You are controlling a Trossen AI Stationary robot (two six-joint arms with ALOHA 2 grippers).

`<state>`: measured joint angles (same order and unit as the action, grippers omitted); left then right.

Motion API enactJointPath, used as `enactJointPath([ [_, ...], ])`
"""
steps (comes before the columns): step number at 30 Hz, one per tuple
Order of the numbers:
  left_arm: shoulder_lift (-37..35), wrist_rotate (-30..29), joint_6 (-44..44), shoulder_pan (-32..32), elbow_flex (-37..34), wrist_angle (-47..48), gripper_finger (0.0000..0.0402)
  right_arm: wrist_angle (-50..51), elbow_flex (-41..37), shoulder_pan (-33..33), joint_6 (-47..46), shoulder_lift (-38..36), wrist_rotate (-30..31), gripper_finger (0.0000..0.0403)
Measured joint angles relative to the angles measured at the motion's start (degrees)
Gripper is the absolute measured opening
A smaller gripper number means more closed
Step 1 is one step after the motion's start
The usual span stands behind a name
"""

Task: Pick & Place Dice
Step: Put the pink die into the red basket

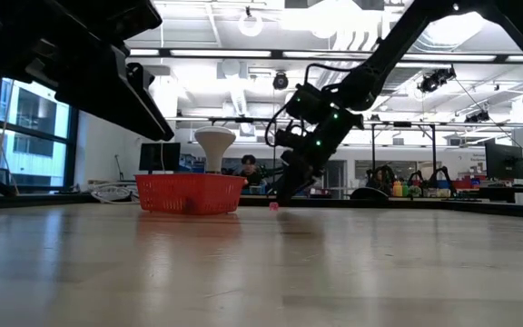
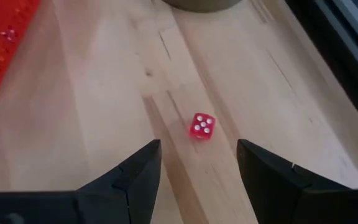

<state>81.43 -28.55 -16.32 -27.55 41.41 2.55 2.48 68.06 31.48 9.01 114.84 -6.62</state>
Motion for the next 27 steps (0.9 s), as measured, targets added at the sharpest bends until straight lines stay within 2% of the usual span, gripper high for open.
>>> enactJointPath([
  [14, 0.00, 0.30, -0.09, -0.11, 0.00, 0.02, 0.0139, 0.76, -0.03, 0.77, 3.71, 0.03, -2.83, 0.0201],
  [20, 0.00, 0.30, -0.11, -0.11, 0.00, 0.02, 0.0139, 1.88, -0.04, -0.19, 4.38, -0.45, 1.42, 0.0201],
  [27, 0.00, 0.28, 0.09, -0.11, 0.00, 0.02, 0.0139, 1.92, -0.03, 0.10, 6.62, -1.15, 2.17, 0.0201],
])
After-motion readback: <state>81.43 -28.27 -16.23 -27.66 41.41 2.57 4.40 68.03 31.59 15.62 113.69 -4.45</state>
